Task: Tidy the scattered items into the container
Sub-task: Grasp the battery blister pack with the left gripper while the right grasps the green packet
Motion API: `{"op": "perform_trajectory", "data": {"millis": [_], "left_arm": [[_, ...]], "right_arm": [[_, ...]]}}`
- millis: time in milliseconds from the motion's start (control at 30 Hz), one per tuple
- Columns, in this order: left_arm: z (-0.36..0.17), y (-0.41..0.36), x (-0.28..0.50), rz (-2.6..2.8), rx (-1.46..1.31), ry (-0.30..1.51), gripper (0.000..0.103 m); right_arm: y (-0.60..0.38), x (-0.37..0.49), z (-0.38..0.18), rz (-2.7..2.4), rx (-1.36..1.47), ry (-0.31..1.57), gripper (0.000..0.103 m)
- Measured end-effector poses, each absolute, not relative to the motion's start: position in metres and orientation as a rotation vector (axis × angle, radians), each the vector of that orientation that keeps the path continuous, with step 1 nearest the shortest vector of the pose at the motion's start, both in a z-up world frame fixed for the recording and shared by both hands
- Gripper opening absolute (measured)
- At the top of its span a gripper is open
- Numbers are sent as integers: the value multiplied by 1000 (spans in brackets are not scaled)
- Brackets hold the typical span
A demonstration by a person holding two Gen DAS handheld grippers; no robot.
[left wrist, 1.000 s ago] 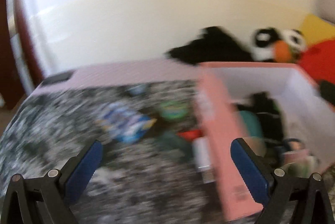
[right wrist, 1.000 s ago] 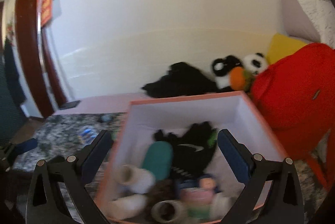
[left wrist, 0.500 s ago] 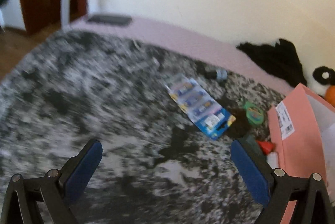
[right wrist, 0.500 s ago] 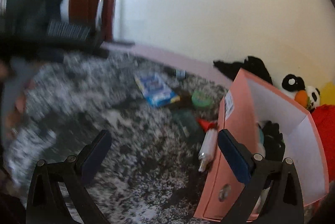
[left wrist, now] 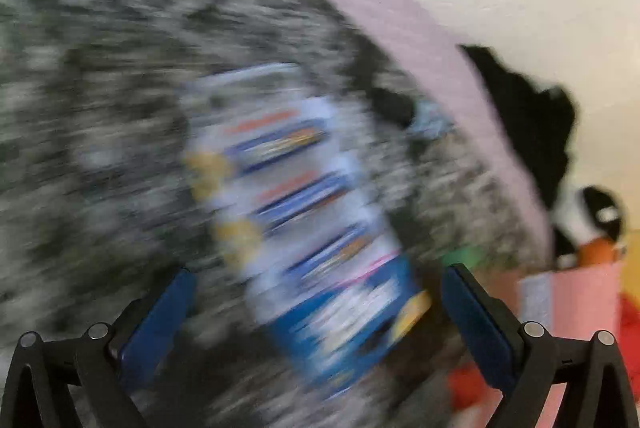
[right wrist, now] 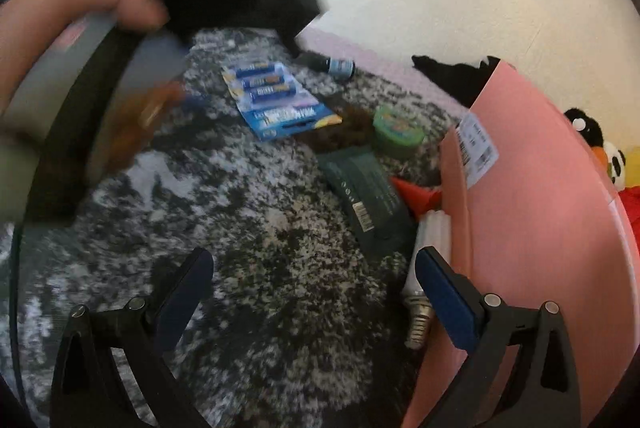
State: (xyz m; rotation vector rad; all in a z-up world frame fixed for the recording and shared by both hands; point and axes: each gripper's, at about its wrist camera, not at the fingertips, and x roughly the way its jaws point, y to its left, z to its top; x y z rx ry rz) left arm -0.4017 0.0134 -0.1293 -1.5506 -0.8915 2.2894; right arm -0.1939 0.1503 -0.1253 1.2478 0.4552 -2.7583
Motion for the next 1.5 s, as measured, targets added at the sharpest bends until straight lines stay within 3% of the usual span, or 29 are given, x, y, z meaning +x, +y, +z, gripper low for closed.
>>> {"op": "perform_trajectory", "data": {"millis": [267,333,367,400,433,467,500,533,633,667,733,800,933,967,1033,1067,1300,1500], "left_arm": [[-128,54,-425,2417,-1401,-622,99],[-124,60,-428,2421,-1405,-563,86],[-124,60,-430,2395,-1407,-564,67],[-125,60,-433,2350,-1409,-583,39],[-126,59,-437,2293,-1410,-621,30],[-129,59,-440,2224,-1410,-675,27],[-130,61,-442,2185,-1404,-700,27],[-130,65,-442,2170,-1393,-702,27],[-133,80,-444,2064,-1382,-744,27],[-134,86,-444,2030,-1378,-754,29],[-133,99,-443,1994,-1374,-740,36],[-130,111,-444,1995,-1380,-696,53],[-126,130,-445,1980,-1399,-629,57],[-125,133,-445,1977,-1401,-620,56],[-126,138,-442,1965,-1407,-598,16],[-126,139,-440,1946,-1409,-608,12],[-88,113,-405,2070,-1364,-593,11],[-24,43,-324,2237,-1276,-562,11]], "right_arm": [[160,-216,-141,-2741,1254,389,102],[164,-226,-142,-2728,1268,336,102],[167,-232,-143,-2719,1282,296,102],[170,-237,-144,-2712,1295,257,102],[173,-240,-144,-2712,1303,222,100],[176,-242,-144,-2724,1307,188,98],[180,-244,-143,-2739,1308,154,86],[185,-244,-142,-2764,1300,116,60],[196,-242,-138,-2798,1294,54,28],[199,-241,-138,-2807,1293,44,23],[204,-240,-136,-2811,1284,8,19],[205,-239,-136,-2812,1281,4,19],[207,-238,-134,-2812,1277,-1,19],[208,-237,-134,-2812,1275,-2,19],[209,-236,-132,-2813,1260,-15,14],[210,-235,-131,-2813,1251,-24,12],[216,-216,-115,-2810,1198,-73,5],[215,-182,-89,-2741,1162,-140,5]]}}
